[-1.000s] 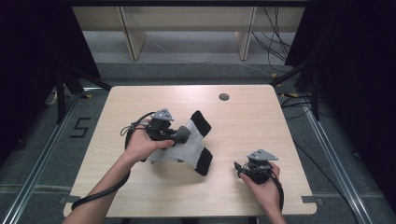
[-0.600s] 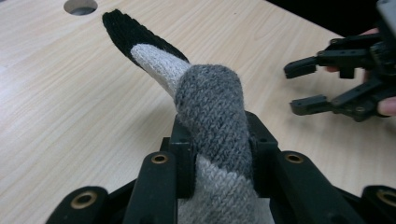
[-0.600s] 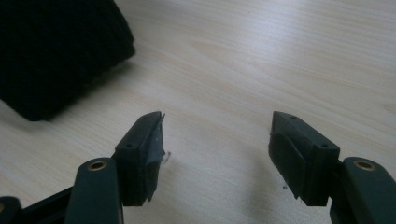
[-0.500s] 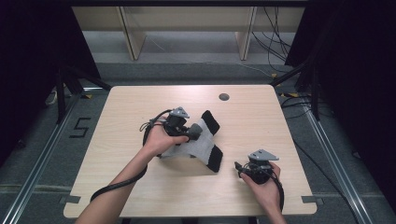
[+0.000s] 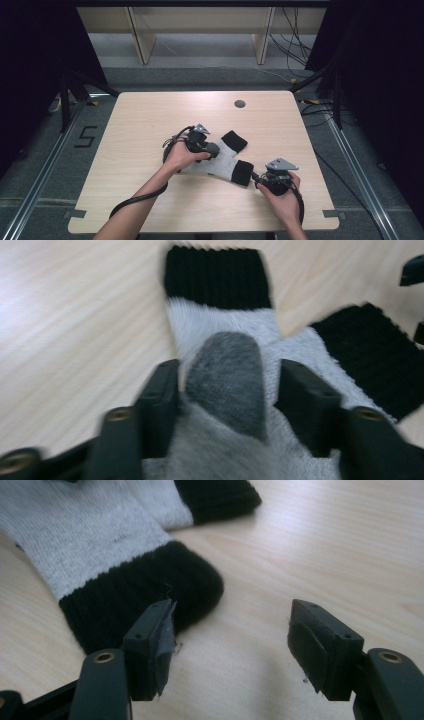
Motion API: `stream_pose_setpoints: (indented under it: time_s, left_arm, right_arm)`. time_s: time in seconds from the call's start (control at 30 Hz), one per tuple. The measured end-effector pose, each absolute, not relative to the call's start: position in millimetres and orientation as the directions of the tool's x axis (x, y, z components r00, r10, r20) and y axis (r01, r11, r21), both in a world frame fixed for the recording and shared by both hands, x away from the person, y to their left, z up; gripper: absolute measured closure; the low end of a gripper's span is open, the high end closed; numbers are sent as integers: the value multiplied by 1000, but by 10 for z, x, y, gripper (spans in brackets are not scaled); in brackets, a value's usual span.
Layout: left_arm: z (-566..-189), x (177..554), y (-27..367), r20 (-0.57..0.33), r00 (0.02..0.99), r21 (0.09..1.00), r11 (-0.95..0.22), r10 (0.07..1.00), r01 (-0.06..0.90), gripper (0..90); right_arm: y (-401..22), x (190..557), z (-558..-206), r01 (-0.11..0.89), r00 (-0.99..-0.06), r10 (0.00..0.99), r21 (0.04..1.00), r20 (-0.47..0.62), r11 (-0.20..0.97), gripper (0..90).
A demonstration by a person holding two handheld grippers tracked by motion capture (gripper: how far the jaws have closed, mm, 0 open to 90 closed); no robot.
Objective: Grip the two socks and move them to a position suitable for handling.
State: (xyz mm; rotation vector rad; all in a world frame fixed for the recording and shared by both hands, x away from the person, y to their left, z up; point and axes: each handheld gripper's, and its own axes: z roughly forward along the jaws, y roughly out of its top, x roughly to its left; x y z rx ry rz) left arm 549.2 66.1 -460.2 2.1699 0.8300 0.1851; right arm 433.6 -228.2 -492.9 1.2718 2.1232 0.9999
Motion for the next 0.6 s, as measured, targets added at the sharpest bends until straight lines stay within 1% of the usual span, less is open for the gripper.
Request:
stream_pose_setpoints:
  time_s: [0.03, 0.1, 0.13, 0.17, 0.2, 0.23, 0.27, 0.3, 0.33, 0.37, 0.43, 0.47, 0.5, 0.6]
  left_arm:
    - [-4555, 5476, 698, -129, 770, 735, -461, 625, 497, 347]
    - [-4405, 5419, 862, -114, 754, 770, -422, 647, 478, 326]
    - [-4361, 5392, 930, -104, 746, 779, -413, 657, 472, 356]
    - [-4319, 5358, 1034, -79, 742, 784, -418, 665, 458, 400]
    - [-4297, 5311, 1129, -59, 728, 782, -422, 683, 459, 501]
    - [-4298, 5265, 1225, -48, 724, 775, -431, 688, 461, 501]
    - [-4325, 5201, 1332, -36, 722, 759, -451, 690, 469, 597]
    - [-4356, 5161, 1383, -39, 722, 750, -457, 691, 478, 597]
    - [-4457, 5061, 1485, -52, 726, 728, -472, 686, 497, 656]
    - [-4457, 5061, 1485, -52, 726, 728, -472, 686, 497, 668]
    - [-4555, 4981, 1540, -59, 731, 720, -479, 680, 503, 676]
    - [-4597, 4954, 1555, -56, 730, 717, -482, 682, 505, 676]
    - [-4636, 4940, 1564, -48, 726, 714, -485, 686, 506, 675]
    - [-4752, 4957, 1577, -30, 711, 700, -493, 702, 517, 669]
  right_arm:
    - [-2292, 4344, -4913, 538, -458, 888, 786, -31, 305, 366]
    - [-2267, 4331, -4886, 577, -428, 903, 776, 23, 254, 378]
    - [-2280, 4362, -4882, 564, -444, 896, 783, 22, 261, 391]
    - [-2290, 4375, -4864, 557, -444, 896, 782, -4, 279, 403]
    - [-2266, 4403, -4821, 576, -433, 901, 777, 27, 254, 488]
    - [-2266, 4403, -4821, 576, -433, 901, 777, 27, 254, 488]
    - [-2259, 4504, -4762, 573, -460, 888, 773, 27, 273, 551]
    - [-2259, 4504, -4762, 573, -460, 888, 773, 27, 273, 551]
    - [-2206, 4594, -4728, 585, -456, 889, 765, 36, 269, 617]
    - [-2206, 4594, -4728, 585, -456, 889, 765, 36, 269, 617]
    - [-2131, 4747, -4671, 602, -477, 878, 742, 39, 294, 665]
    - [-2096, 4794, -4656, 623, -472, 880, 727, 53, 290, 679]
    - [-2025, 4945, -4630, 643, -466, 882, 709, 62, 290, 717]
    - [-1961, 5091, -4615, 645, -466, 883, 703, 52, 298, 726]
